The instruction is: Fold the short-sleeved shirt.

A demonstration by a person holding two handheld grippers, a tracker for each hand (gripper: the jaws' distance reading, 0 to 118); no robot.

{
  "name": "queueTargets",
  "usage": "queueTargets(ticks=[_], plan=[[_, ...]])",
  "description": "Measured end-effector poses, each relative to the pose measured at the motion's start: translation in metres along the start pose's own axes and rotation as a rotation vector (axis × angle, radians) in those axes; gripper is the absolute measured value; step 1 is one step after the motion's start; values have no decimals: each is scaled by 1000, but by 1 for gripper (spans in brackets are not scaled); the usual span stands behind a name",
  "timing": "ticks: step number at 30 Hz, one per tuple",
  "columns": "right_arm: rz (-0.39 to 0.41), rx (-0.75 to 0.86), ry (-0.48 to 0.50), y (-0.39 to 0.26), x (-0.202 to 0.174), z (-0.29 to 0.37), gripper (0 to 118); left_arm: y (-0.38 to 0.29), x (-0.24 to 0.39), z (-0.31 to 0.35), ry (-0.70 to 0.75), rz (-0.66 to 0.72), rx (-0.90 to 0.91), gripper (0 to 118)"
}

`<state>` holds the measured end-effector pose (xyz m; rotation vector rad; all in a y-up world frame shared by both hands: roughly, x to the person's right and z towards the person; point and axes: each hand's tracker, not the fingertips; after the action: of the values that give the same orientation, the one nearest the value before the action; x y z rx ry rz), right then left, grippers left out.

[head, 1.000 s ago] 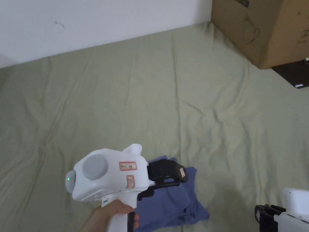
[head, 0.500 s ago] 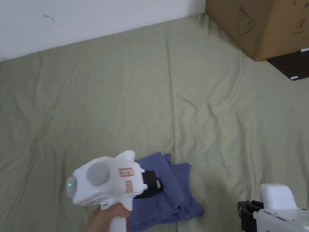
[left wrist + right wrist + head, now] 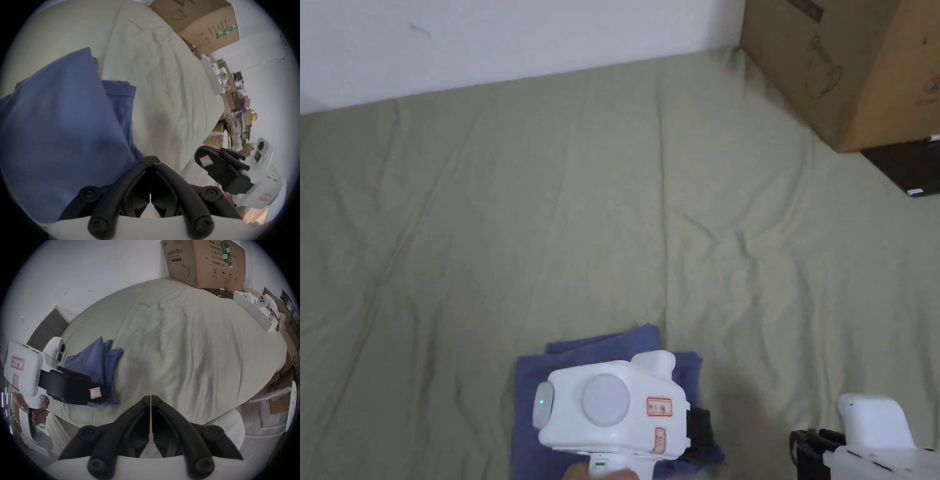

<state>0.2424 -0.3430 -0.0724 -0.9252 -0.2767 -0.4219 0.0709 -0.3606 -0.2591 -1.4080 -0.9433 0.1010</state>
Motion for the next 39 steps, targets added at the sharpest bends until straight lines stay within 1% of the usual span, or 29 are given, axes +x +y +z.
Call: queueTargets(ticks=[1,2,4,6,9,11,13,16,18,19,20,21,23,24,25,26,28,31,33,34,35,36,37,38,39], plan=[[23,0,2,4,-4,1,2,-3,-7,19,35,-30,50,0],[48,6,6,9,-8,2,2,-7,-13,33,40,-36,89,0],[79,14,25,20,-19,1,2,-17,-38,72,-19,35,165,0],[116,23,73,32,-34,-2,2,-31,-69,109,-79,105,248,0],[199,15,122,50,-66,-14,2,-56,-120,150,-63,189,345,0],[252,5,158,58,-89,-25,2,-72,-150,165,-48,279,378,0],[289,-23,196,65,-113,-41,2,-87,-175,173,-61,340,414,0],[337,-54,158,68,-144,-70,2,-102,-193,177,-56,374,437,0],[377,-102,140,64,-156,-90,2,-107,-200,173,-52,397,461,0],[385,-134,120,60,-159,-100,2,-108,-205,170,-57,418,466,3],[381,-157,97,56,-160,-109,2,-106,-208,168,-71,429,464,10],[379,-164,91,53,-159,-117,2,-105,-210,163,-88,429,453,22],[341,-145,96,53,-155,-115,2,-99,-214,153,-146,416,428,93],[325,-150,96,57,-155,-113,2,-93,-218,143,-183,385,394,116],[311,-156,96,59,-154,-112,2,-87,-220,135,-223,377,379,114],[308,-156,98,59,-153,-112,2,-85,-223,129,-272,388,424,111],[305,-157,102,58,-152,-112,2,-69,-222,114,-285,451,361,113],[299,-157,105,58,-151,-112,2,-50,-227,89,-412,463,355,113],[295,-159,107,59,-150,-112,2,-38,-231,78,-461,469,320,113],[292,-160,111,58,-150,-111,2,-33,-232,72,-493,478,327,111],[286,-160,115,58,-148,-112,2,-30,-232,66,-539,478,343,104],[277,-160,118,59,-147,-112,2,-25,-232,60,-568,442,332,95],[262,-161,121,59,-147,-112,2,-21,-234,59,-510,445,311,95],[258,-162,116,59,-147,-110,2,-17,-232,53,-372,453,256,33],[258,-159,114,60,-147,-107,2,-18,-237,45,-269,495,199,21]])
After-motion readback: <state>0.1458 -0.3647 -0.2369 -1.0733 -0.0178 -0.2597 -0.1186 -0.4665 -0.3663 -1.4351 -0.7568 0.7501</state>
